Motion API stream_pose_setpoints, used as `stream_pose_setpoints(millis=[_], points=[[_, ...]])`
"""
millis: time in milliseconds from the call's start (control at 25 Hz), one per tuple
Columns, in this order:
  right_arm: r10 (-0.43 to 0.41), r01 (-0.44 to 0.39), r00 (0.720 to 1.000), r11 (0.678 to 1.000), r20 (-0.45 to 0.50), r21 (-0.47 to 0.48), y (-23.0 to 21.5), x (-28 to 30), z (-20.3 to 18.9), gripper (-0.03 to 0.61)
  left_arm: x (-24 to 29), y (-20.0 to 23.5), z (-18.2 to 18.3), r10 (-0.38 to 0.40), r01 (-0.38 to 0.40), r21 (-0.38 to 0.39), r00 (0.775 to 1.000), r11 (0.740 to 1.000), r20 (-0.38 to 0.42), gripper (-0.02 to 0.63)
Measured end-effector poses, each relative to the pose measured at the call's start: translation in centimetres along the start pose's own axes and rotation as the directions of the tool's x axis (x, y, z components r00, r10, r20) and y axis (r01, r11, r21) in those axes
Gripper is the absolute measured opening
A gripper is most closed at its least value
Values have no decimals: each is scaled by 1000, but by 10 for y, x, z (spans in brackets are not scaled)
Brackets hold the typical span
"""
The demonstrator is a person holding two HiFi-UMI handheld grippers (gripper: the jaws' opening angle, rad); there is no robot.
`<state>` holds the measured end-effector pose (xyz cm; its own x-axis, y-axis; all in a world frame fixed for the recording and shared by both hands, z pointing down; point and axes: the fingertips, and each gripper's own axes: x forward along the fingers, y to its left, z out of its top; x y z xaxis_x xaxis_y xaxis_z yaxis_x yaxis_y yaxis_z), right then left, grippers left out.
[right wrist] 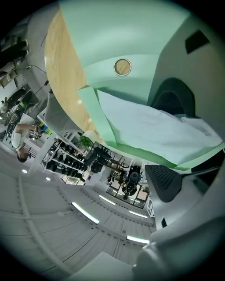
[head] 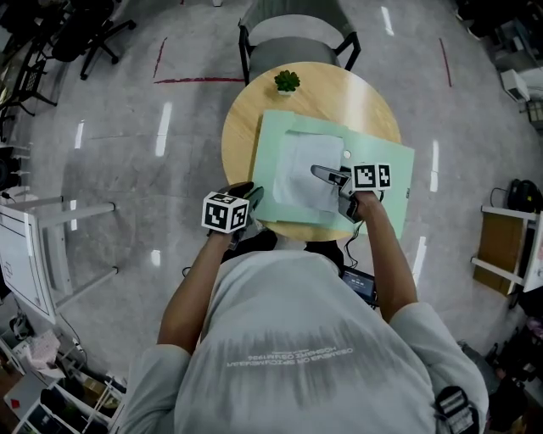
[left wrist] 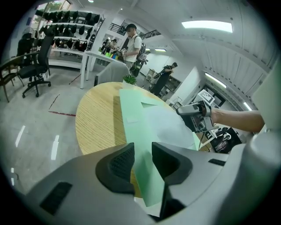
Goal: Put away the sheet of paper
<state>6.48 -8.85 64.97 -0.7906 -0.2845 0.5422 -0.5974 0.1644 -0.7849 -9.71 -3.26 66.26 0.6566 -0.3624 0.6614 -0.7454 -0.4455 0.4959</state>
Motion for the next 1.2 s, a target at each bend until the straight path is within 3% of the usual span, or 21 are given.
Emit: stream_pose_setpoints(millis=[320, 560, 640, 760, 1200], points=[[-65, 64, 998, 998, -22, -18, -19, -28, -12, 334, 2, -2, 0, -31, 32, 19, 999, 999, -22, 137], [-92, 92, 995, 995, 26, 26, -32, -46, -16, 254, 2, -2, 0, -59, 60, 30, 998, 998, -34, 137], [-114, 112, 993, 992, 36, 51, -41, -53, -19, 208, 2, -2, 0, -69, 70, 32, 997, 997, -37, 137], [-151, 144, 987, 983, 56, 110, -52, -60, -21, 46, 2, -2, 0, -84, 85, 31, 996, 996, -37, 136], [-121, 118, 992, 986, 20, 120, -39, -18, -18, 34, 4, -2, 0, -101, 102, 25, 994, 995, -39, 123]])
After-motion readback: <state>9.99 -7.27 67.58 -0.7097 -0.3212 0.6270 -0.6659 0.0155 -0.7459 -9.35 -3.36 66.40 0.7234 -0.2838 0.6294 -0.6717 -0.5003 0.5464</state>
